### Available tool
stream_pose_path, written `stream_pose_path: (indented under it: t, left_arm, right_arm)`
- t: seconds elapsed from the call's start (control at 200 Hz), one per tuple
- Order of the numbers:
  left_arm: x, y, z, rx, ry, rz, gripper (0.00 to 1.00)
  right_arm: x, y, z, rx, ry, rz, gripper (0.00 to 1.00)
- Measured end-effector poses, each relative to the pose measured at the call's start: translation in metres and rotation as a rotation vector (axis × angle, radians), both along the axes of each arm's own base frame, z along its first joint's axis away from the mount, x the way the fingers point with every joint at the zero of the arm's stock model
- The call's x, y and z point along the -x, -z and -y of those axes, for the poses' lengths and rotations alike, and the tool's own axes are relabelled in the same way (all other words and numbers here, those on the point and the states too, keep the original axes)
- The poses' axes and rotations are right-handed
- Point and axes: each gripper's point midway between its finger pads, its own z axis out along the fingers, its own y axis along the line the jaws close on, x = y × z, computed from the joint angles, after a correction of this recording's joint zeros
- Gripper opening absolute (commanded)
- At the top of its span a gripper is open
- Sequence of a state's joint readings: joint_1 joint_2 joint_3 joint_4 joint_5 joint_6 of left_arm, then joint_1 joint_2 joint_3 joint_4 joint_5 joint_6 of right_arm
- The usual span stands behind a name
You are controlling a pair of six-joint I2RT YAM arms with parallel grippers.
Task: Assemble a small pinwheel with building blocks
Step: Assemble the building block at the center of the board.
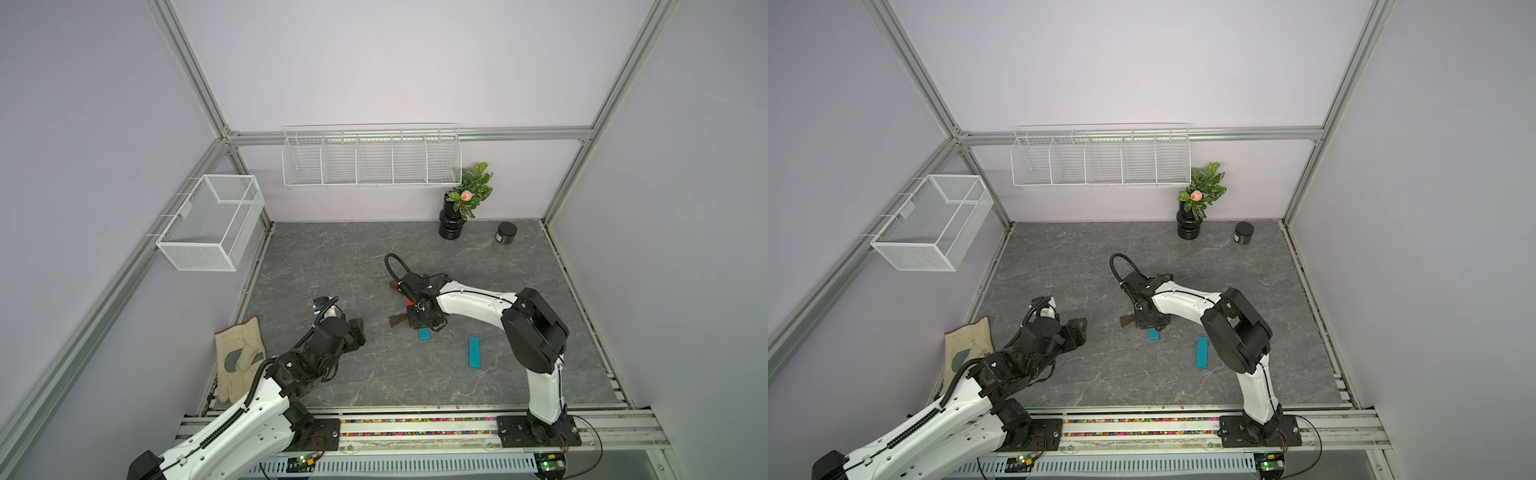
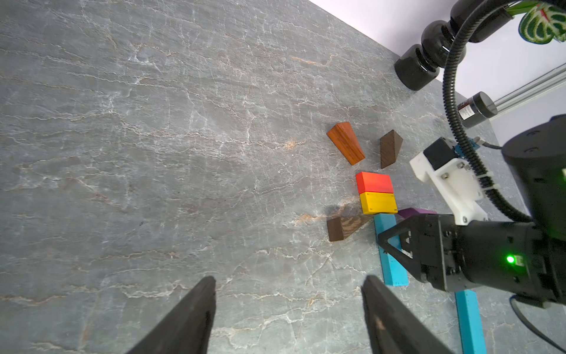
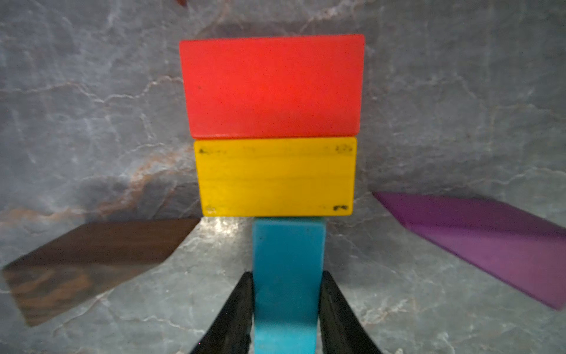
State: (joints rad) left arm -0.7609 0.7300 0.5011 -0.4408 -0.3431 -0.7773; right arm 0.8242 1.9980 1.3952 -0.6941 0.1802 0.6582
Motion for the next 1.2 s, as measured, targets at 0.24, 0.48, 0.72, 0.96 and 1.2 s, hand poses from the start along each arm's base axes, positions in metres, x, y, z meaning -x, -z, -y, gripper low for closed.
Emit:
stream_pose_path:
  t: [0.24, 0.48, 0.72, 0.96, 1.2]
  left_arm:
    - [0.0, -0.002, 0.0, 0.005, 0.0, 0.005, 0.77]
    - [0.0, -0.003, 0.0, 0.009, 0.0, 0.009, 0.77]
    - [0.001, -0.003, -0.001, 0.008, 0.0, 0.008, 0.77]
    - [0.001, -0.003, -0.001, 0.01, 0.0, 0.01, 0.77]
    - [0.002, -0.008, -0.002, 0.022, -0.001, 0.023, 0.77]
  right_arm:
    - [0.0, 0.0, 0.0, -0.001, -0.001, 0.0, 0.37]
    - [0.0, 0.0, 0.0, -0.001, -0.002, 0.0, 0.38]
    - [0.0, 0.003, -0.001, 0.003, -0.004, -0.003, 0.4]
    - [-0.001, 0.002, 0.0, 0.009, -0.002, 0.003, 0.46]
    - [0.007, -0.063, 0.02, -0.05, 0.034, 0.109, 0.55]
